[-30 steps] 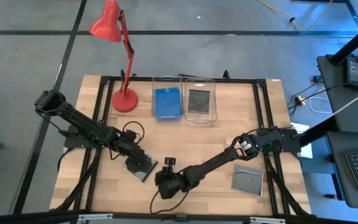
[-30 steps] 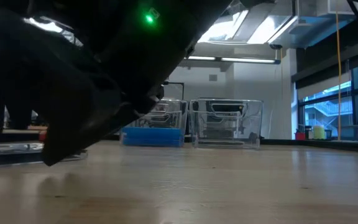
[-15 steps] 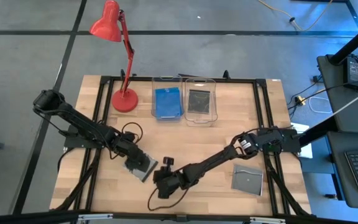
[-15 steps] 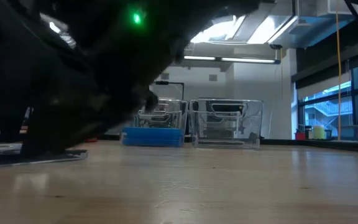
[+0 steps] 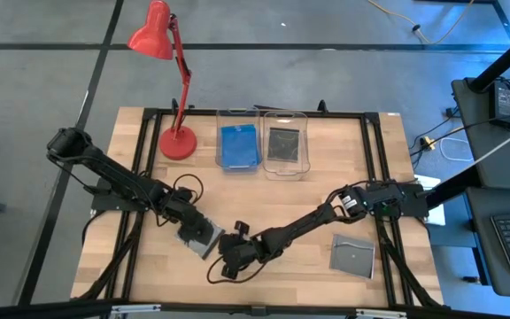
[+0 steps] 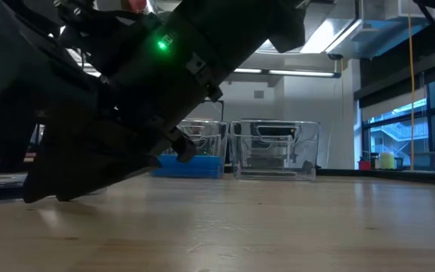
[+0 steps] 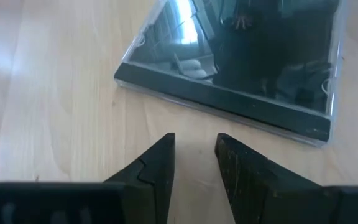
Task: Pick & place jewel cases by type
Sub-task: Put the left black CD case into the right transparent bin
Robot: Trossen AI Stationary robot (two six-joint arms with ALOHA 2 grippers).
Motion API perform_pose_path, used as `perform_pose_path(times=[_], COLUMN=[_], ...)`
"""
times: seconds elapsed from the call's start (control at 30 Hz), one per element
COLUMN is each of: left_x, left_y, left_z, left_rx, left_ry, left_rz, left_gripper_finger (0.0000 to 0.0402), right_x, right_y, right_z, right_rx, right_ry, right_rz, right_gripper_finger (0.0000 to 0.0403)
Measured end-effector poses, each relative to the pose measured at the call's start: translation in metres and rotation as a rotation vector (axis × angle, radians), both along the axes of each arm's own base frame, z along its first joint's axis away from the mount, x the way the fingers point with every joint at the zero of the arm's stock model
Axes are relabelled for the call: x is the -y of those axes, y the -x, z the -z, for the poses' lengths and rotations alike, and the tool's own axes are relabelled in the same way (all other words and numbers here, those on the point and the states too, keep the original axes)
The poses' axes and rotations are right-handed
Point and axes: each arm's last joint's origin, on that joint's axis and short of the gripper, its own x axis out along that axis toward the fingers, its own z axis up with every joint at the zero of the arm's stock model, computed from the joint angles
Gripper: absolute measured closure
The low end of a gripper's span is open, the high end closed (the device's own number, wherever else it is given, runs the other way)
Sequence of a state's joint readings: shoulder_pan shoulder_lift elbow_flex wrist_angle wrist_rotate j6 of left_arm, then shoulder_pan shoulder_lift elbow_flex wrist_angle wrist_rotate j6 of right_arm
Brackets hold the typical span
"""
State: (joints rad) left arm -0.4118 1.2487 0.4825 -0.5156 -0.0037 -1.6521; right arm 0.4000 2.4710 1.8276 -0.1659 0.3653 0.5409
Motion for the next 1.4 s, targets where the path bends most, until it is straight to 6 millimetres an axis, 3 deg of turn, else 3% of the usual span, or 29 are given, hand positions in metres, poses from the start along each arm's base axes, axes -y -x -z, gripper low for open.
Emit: perform_pose_path(times=[0.23,1.4], left_x=[0.005,0.01], left_y=[-0.011,-0.004], left_z=[-0.003,-0.015], left_rx=[0.12,0.132], left_ry=[0.05,0.204], left_rz=[0.042,0.15], left_gripper_finger=[0.0126,0.0126], right_x=[0.002,0.007], right_y=[-0.003,-0.004], right_z=[0.0,0.002], right_rx=[0.03,0.007], right_ry=[-0.013,0.021], right_rz=[0.005,0.003], right_gripper_finger=[0.0276,0.0276])
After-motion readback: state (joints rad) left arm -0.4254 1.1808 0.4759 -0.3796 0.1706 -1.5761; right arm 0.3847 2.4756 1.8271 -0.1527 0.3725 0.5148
